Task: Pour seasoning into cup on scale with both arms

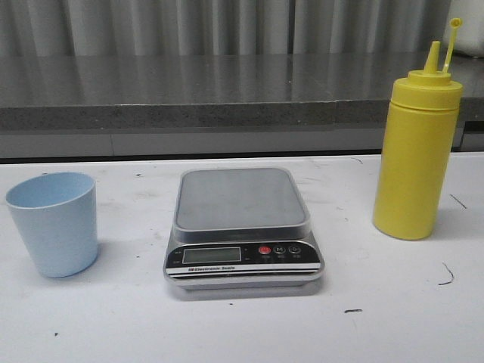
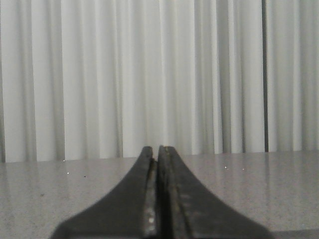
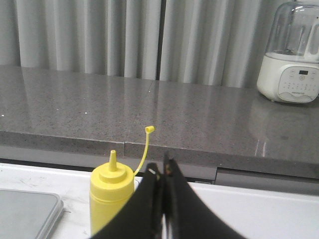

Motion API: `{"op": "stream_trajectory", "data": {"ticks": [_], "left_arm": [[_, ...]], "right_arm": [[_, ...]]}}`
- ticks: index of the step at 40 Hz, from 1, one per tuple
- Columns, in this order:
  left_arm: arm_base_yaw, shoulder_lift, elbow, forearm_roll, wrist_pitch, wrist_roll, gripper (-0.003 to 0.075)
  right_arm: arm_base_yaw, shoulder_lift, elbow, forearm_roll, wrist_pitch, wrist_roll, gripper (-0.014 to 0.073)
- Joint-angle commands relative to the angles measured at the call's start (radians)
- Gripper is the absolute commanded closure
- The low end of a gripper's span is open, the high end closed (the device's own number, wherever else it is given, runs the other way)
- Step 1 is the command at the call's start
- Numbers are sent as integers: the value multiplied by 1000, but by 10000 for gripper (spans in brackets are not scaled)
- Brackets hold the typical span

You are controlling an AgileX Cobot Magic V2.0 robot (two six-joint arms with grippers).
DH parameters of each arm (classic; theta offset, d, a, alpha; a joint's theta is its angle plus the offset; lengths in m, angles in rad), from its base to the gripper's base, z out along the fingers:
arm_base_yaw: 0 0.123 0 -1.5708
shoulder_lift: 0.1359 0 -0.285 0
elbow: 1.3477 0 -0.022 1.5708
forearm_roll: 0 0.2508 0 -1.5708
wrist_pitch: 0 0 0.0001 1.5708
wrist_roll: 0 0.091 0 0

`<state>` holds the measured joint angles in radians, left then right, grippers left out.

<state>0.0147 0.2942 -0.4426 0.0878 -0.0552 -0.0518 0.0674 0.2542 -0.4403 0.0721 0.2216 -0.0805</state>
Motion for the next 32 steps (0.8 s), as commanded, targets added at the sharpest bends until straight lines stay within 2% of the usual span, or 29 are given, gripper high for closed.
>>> {"op": "stream_trajectory", "data": {"ticks": [1, 9, 17, 19, 23, 28, 32], "left_arm": [[1, 121, -128, 8, 18, -9, 741], [-15, 277, -212, 0, 55, -9, 740], [-75, 316, -212, 0, 49, -9, 738], [-88, 322, -212, 0, 47, -9, 715], [-108, 324, -212, 0, 38, -9, 576], [-107, 324, -212, 0, 33, -9, 275], [-107, 324, -206, 0, 33, -9, 122]], "right_arm": [[-2, 108, -96, -5, -59, 3, 653], [-2, 244, -154, -5, -56, 3, 653], [-2, 253, -154, -5, -65, 3, 650], [-2, 253, -154, -5, -65, 3, 622], [-2, 253, -154, -5, -65, 3, 494], [-2, 253, -154, -5, -63, 3, 211], [-2, 253, -154, -5, -63, 3, 34]]}}
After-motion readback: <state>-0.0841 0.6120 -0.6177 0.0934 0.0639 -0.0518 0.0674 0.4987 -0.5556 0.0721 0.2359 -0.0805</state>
